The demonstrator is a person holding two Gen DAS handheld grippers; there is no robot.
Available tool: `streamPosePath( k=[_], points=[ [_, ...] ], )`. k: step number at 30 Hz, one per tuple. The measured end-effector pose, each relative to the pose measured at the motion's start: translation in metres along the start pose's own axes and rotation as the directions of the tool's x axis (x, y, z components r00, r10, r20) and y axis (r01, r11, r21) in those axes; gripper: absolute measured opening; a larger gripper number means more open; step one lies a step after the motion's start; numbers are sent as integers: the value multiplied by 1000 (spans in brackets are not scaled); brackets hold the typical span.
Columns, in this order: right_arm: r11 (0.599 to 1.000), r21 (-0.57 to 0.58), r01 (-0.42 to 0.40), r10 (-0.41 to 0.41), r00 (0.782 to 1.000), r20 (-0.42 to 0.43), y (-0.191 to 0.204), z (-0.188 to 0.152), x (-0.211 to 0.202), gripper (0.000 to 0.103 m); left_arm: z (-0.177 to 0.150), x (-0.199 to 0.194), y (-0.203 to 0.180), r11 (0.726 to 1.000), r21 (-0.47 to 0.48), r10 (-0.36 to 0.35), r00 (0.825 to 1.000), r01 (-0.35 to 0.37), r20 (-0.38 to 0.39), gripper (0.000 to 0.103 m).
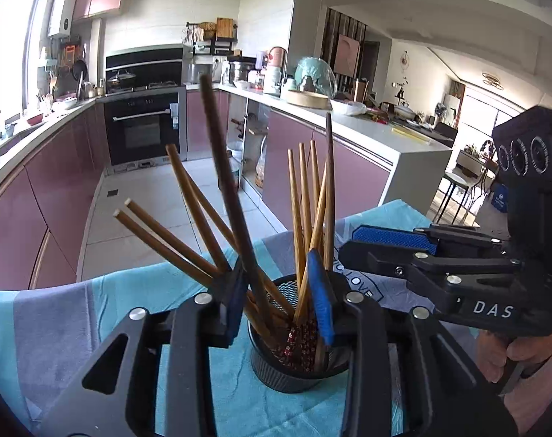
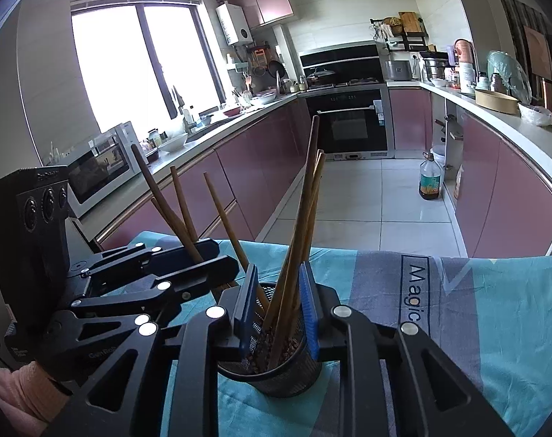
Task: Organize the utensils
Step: 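Lower the chopsticks into the cup while the left tool lowers its chopstick, then open both tools and pull them back from the mesh cup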
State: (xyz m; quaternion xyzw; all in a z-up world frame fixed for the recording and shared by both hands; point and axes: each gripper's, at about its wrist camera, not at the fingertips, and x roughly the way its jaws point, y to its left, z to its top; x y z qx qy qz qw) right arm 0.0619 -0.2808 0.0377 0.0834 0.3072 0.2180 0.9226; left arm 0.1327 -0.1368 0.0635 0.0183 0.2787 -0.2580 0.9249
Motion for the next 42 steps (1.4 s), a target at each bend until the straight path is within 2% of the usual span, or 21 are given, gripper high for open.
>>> streamPosePath(
  k=[3,6,8,12,15,17,23,25,27,33,38,42],
  points=[
    [1000,-4,-6,6,1000,4,2,-4,-2,26,-4,-13,-2,999,17,29,999,-30,33,35],
    [1000,-3,-9,9,1000,9,4,-9,-4,28,-10,-30,-3,997,23,69,995,-71,73,41],
    [1000,-1,-14,14,1000,16,5,-12,-7,31,-13,-38,-1,997,11,70,994,-71,83,42],
    [1000,-10,-8,8,999,32,11,-20,-12,40,-20,-54,5,995,-9,102,990,-102,100,50],
    [1000,-18,7,-6,999,44,16,-25,-15,50,-28,-66,6,995,-17,103,990,-102,101,58],
    [1000,-21,7,-6,999,47,18,-30,-17,50,-34,-72,6,994,-14,107,989,-106,102,61],
    [1000,-12,26,-25,998,62,23,-41,-22,66,-52,-88,8,992,-23,125,987,-123,104,74],
    [1000,-3,30,-30,997,72,24,-46,-25,76,-60,-92,10,990,-34,137,986,-134,100,78],
    [999,-3,41,-40,996,76,27,-51,-27,77,-64,-93,11,988,-43,149,984,-145,94,84],
    [996,-29,84,-81,991,104,42,-66,-30,92,-86,-105,22,979,-85,193,978,-186,84,97],
    [993,-25,114,-109,983,149,50,-77,-37,96,-96,-114,28,970,-120,221,972,-211,80,97],
    [984,-53,170,-157,968,194,61,-86,-44,96,-101,-124,29,958,-138,265,959,-250,101,97]
  ],
)
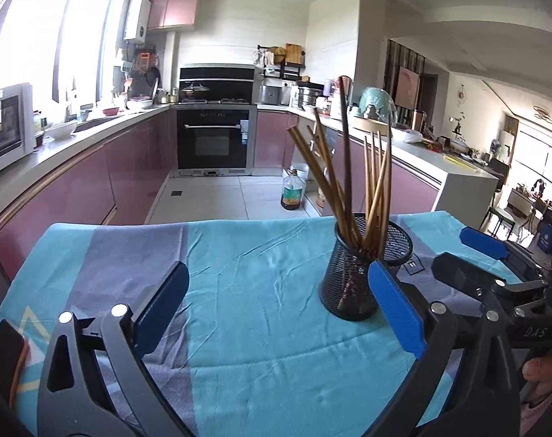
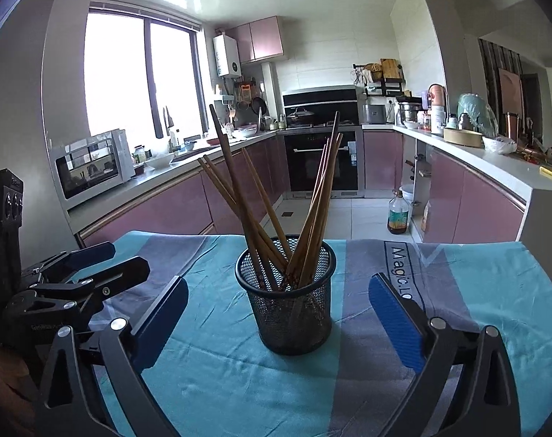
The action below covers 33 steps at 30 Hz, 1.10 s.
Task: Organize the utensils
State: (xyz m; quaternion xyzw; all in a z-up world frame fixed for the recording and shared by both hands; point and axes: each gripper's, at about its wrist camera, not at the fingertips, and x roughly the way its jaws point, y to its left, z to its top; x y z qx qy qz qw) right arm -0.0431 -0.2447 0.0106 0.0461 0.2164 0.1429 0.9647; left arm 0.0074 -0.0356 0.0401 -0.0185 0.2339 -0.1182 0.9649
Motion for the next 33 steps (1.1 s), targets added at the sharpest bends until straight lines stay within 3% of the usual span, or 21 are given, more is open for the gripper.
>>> streamPosePath(
  k=[10,33],
  points=[
    [992,-62,112,-107,992,70,21,-14,-21,96,-16,-34,20,995,-36,97,994,-95,56,97],
    [991,-51,121,-115,986,118,39,-26,-37,96,-27,-74,18,988,-38,155,980,-152,127,97]
  ],
)
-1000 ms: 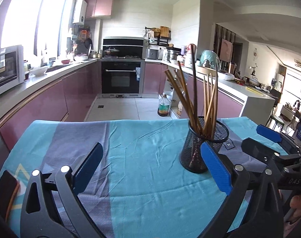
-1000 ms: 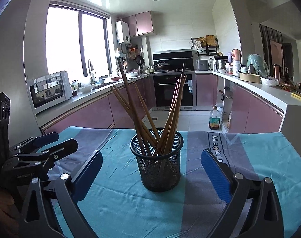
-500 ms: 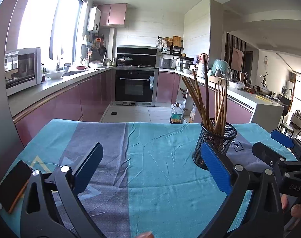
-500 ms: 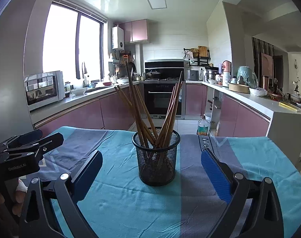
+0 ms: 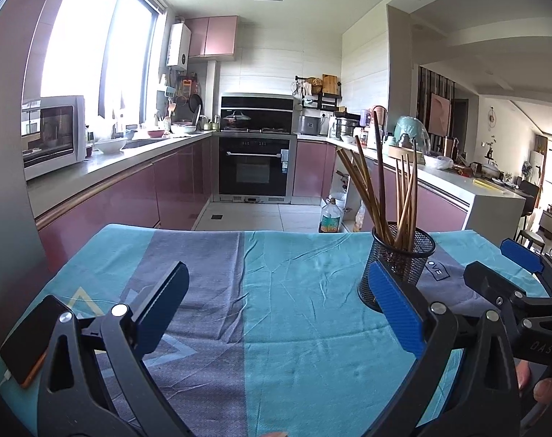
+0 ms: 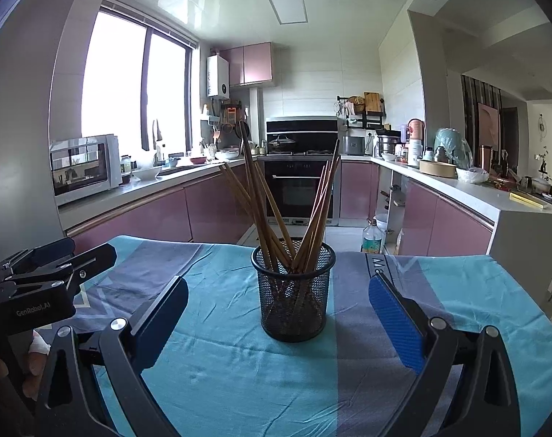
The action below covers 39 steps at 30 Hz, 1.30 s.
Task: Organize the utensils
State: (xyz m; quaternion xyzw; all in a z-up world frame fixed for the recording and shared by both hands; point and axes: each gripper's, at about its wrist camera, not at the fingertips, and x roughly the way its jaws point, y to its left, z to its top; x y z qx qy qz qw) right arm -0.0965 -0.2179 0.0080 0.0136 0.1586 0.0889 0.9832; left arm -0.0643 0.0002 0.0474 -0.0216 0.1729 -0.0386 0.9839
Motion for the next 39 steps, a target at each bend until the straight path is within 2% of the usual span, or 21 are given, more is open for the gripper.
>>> streamPosePath(
  k=[23,39],
  points=[
    [999,32,14,-15,1000,25,-6,-6,-1,96,-7,-4,-5,1000,8,2,1000,-3,23,97],
    [1000,16,23,-25,995,96,-1,-8,-7,96,-13,-3,-7,1000,-1,8,998,-7,55,97]
  ],
)
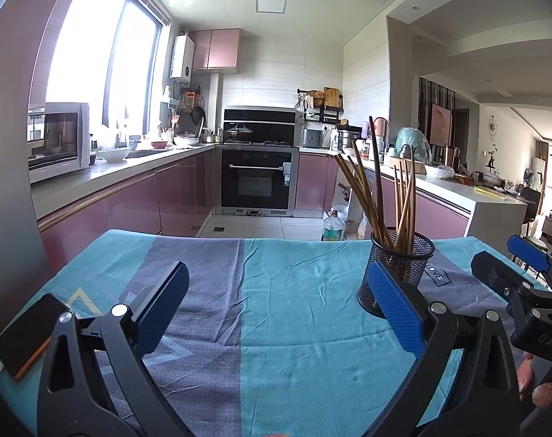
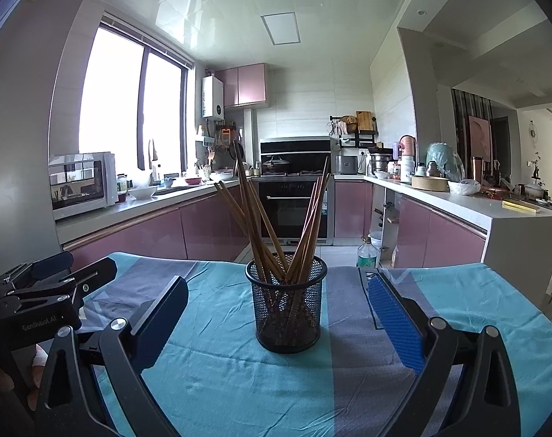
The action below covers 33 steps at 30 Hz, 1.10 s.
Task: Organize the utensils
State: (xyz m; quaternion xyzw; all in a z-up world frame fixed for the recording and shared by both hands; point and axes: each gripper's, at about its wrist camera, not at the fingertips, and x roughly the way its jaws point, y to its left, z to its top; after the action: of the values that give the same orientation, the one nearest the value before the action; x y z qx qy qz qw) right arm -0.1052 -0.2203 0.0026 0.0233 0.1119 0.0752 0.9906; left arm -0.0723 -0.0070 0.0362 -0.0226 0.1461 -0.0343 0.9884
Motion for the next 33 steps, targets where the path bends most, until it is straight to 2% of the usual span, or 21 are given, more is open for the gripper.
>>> streamPosePath(
  k=[11,33],
  points=[
    [1000,-21,9,-8,999,38,6,0,-4,96,-4,4,-1,1000,-14,9,1000,-9,4,97],
    [1000,-10,-3,3,999,32,6,-1,-2,96,-5,4,-2,1000,-18,9,1000,-9,11,97]
  ],
)
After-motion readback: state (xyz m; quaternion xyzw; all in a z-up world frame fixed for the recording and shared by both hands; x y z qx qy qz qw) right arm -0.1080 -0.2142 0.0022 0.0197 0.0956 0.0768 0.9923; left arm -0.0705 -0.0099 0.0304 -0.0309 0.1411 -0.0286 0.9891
